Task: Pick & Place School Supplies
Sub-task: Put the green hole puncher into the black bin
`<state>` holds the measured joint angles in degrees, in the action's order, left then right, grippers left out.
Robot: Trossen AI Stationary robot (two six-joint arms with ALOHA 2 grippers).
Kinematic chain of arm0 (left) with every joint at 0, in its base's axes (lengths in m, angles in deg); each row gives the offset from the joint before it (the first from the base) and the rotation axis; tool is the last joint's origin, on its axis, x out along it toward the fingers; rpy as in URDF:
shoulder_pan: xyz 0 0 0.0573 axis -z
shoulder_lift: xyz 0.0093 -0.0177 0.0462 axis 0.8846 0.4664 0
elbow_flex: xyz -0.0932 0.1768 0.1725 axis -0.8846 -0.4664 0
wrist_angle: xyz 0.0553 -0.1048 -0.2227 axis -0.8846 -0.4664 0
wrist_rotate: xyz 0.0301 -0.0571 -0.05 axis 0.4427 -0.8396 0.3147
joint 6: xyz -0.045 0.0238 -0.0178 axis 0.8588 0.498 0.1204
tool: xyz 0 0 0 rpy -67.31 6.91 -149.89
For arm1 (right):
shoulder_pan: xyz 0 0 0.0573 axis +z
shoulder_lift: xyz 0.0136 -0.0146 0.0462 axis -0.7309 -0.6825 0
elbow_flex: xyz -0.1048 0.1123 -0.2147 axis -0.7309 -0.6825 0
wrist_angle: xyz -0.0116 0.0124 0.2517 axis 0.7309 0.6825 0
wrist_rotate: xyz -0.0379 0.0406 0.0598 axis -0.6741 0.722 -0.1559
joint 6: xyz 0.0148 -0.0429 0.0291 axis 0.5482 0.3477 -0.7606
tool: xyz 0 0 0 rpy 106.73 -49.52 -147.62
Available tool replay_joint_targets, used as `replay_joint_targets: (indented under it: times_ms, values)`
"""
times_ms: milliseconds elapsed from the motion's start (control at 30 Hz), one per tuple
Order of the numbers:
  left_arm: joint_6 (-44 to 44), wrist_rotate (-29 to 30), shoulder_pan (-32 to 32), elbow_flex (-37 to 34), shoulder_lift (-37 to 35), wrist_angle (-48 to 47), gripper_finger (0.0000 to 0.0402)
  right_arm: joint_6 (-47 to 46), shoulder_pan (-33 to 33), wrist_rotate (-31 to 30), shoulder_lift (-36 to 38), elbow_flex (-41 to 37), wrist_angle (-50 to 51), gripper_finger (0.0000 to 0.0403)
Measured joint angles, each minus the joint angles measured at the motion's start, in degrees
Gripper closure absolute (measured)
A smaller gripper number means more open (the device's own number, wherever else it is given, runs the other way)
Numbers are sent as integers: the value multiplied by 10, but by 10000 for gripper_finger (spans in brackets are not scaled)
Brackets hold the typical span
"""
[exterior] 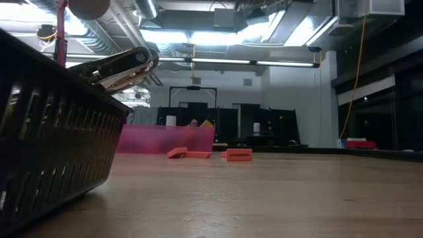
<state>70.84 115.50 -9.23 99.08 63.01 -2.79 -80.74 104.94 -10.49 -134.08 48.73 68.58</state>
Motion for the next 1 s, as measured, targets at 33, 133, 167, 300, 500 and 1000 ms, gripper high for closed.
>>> replay_joint_targets:
  times_ms: [33,133,167,300,500,1000]
  values:
    - [-6,-2,0,-12,0,15,386,0,0,0,0,0,-3,195]
    - [-13,-16,1,-44,0,76,386,-5,0,0,0,0,-5,195]
    - [-15,-20,1,-54,0,85,386,-9,0,1,0,0,-5,195]
    - [-25,-25,1,-81,0,115,391,-15,0,2,0,0,-5,195]
    - [-29,-26,0,-110,0,143,395,-15,0,2,0,0,-9,195]
    - [-73,-59,-27,-141,0,215,401,-34,0,1,0,0,-9,195]
